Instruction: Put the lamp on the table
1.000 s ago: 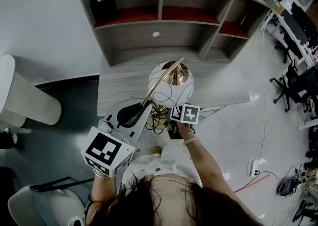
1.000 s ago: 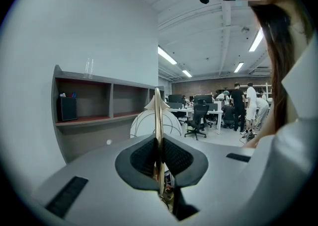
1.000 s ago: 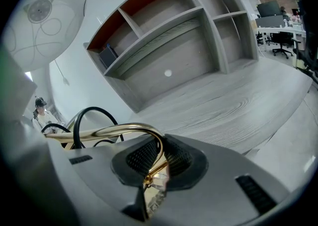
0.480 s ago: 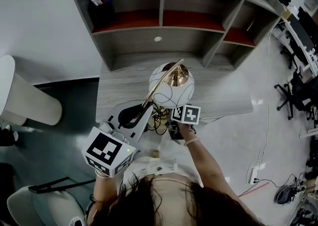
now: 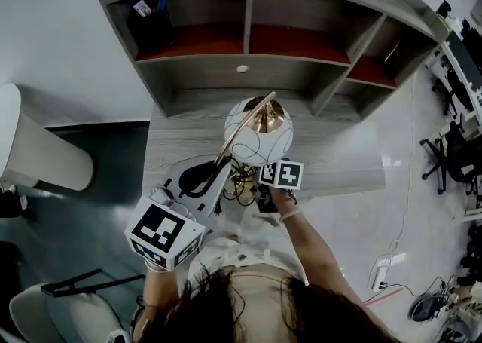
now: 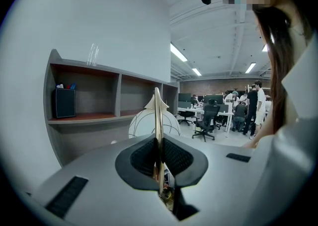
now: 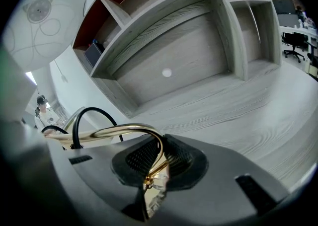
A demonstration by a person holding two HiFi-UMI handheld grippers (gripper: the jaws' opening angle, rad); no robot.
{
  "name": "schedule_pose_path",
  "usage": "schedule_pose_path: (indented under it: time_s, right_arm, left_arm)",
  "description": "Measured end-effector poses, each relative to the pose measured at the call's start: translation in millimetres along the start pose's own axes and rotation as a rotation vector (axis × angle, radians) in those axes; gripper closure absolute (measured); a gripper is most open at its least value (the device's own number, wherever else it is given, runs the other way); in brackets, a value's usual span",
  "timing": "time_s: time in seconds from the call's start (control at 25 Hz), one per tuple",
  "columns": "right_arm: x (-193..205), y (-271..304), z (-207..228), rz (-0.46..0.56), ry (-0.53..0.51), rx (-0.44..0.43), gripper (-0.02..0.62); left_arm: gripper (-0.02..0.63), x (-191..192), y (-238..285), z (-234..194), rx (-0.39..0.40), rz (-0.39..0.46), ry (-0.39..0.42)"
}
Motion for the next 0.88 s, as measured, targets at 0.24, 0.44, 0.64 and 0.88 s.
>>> schedule_pose_path:
  time_s: [0.24, 0.44, 0.64, 0.88]
  right_arm:
    - [-18, 18, 12, -0.022, -0.002, -0.004, 0.543]
    - [-31, 29, 19, -0.034, -0.009, -0.007, 0.543]
    - [-42, 38, 26, -0.045, -0.001, -0.016, 0.543]
    - [-54, 50, 33, -0.056, -0.004, -0.028, 0.543]
  left_arm:
    - [0.584, -4, 26, -15, -0.012, -0.011, -0.013]
    - [0.584, -5, 41, -25, -0.020, -0.021, -0.023]
    - [0.584, -8, 56, -30, -0.028, -0.035, -0.031]
    - [0.584, -9, 73, -36, -0.043, -0.047, -0.030]
Point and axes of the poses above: the fingertips, and each gripper's own axes: y forward along the fingers, z to its right, x out of its underside, the point moved 1 cm from there along -y, backward along the fingers, and after that the axes turned 9 degrees about -x, right-handed, at the moved point
